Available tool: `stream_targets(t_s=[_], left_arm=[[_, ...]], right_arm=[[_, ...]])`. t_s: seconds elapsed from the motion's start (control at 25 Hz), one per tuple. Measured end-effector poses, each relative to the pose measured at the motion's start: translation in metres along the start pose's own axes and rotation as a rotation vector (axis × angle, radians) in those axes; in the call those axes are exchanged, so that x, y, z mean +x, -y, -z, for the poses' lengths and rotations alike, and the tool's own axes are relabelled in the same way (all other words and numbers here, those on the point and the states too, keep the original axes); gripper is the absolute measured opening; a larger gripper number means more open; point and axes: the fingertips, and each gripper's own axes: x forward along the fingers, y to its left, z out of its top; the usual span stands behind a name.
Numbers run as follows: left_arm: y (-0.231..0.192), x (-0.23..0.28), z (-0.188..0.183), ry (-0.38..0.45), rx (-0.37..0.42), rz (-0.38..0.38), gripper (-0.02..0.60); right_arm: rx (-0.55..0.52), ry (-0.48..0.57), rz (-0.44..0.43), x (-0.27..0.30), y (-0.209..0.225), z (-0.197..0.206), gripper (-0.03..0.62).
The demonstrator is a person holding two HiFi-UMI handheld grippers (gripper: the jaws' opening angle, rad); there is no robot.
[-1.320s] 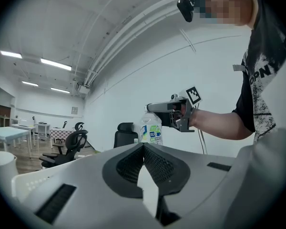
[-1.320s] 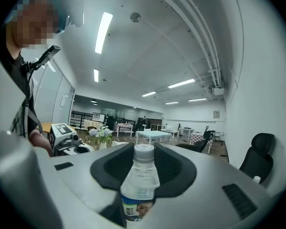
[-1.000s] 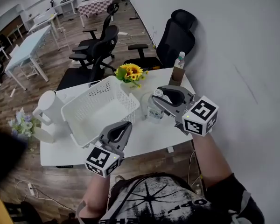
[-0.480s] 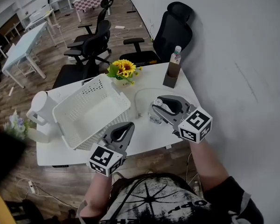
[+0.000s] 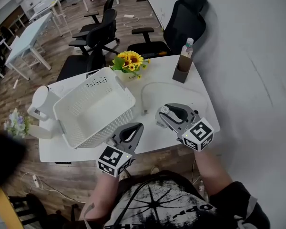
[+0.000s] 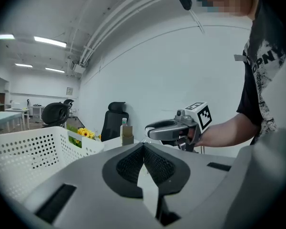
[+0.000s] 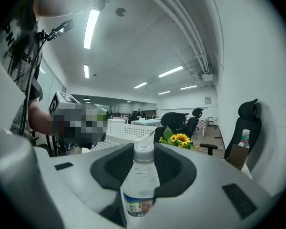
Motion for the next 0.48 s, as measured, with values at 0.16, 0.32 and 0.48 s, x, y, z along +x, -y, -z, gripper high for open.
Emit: stream_targets(t_s=[0.16, 0.32, 0.48], left_arm=[[0.003, 0.005, 0.008, -0.019, -0.006, -0.004, 0.01], [0.003, 0.007, 0.014, -0.027, -0.025, -0.006, 0.01], [0.003, 0.007, 0.016, -0.021, -0.05, -0.003, 0.01]], right_arm=[[0.013, -0.032, -0.031, 0.006, -0.005, 0.025, 0.146], [0.02, -0.054, -0.052, 0.009, -0.009, 0.042, 0.146], [0.013, -0.067, -0.061, 0.01, -0.012, 0.052, 0.146]])
